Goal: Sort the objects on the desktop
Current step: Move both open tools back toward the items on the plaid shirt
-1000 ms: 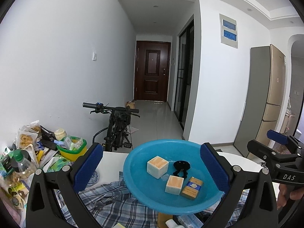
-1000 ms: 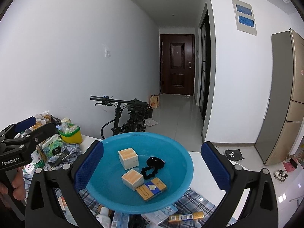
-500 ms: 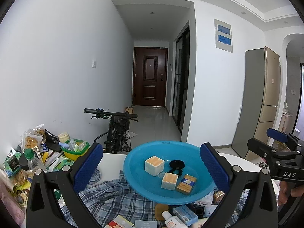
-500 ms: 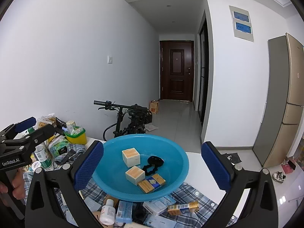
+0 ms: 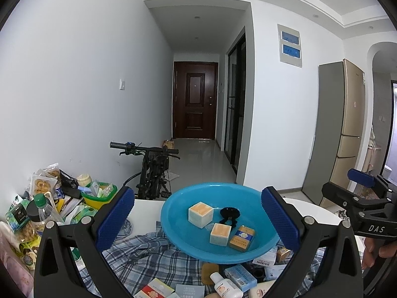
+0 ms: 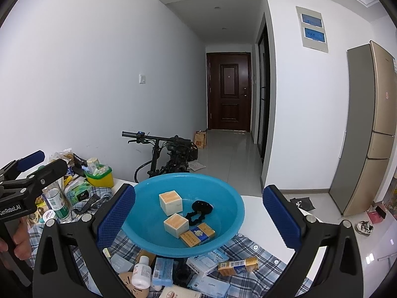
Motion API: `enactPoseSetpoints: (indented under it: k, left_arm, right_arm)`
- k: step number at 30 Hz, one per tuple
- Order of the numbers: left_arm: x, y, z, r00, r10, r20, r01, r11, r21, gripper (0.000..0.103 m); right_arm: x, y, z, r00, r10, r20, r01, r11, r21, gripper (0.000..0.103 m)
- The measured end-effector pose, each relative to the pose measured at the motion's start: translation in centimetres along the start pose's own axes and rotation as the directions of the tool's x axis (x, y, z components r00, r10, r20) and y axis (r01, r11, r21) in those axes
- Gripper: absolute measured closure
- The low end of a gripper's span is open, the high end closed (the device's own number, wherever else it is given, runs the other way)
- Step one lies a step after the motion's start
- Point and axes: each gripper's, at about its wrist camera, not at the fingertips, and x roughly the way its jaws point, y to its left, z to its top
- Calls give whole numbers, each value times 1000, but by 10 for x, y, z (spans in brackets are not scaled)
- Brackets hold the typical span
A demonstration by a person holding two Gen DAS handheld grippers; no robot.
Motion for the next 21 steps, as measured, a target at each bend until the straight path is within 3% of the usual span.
enactPoseSetpoints:
  k: [11, 21]
  left_arm:
    - [19, 7, -27, 997, 5, -79, -6, 1000, -21, 0]
    - [43, 2, -73, 980, -12, -198, 9, 1000, -12, 0]
  right_arm:
    - [14, 5, -23, 997, 8, -75, -8, 1000, 1, 1]
    - [31, 8, -60, 984, 23, -177, -19, 999, 26, 1]
